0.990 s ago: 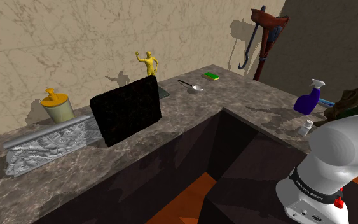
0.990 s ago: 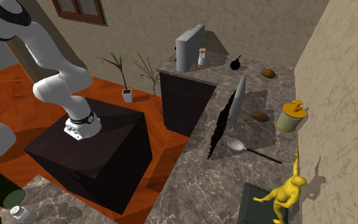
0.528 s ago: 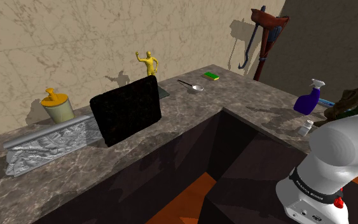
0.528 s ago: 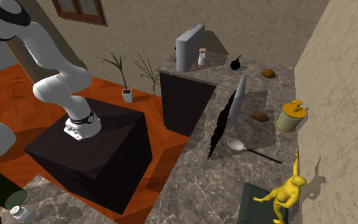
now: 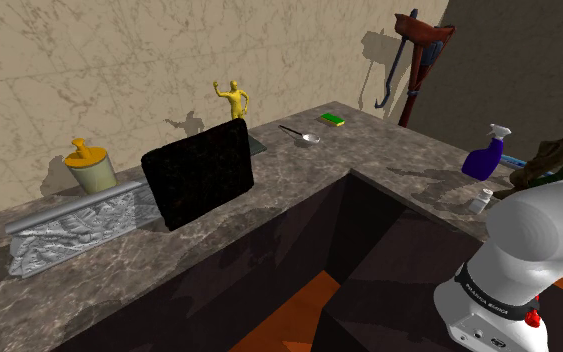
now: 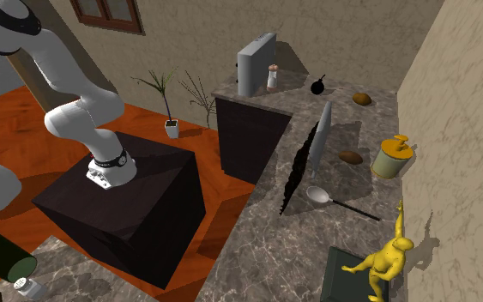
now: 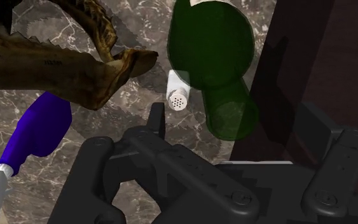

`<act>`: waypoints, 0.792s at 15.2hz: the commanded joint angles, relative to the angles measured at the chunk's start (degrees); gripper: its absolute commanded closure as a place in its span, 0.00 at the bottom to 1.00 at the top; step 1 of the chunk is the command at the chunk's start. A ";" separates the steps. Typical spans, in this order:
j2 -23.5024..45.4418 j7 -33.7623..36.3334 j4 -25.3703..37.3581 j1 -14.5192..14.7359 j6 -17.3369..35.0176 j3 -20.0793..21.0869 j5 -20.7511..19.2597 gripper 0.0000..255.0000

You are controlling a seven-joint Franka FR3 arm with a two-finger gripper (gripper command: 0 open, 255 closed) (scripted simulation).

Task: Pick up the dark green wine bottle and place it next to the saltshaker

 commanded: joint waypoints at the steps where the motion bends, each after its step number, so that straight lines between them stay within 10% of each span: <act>1: -0.48 -0.13 1.31 -0.43 -1.98 1.29 0.50 0.00; 12: -1.35 -0.56 5.31 -1.17 -7.30 4.42 1.94 0.00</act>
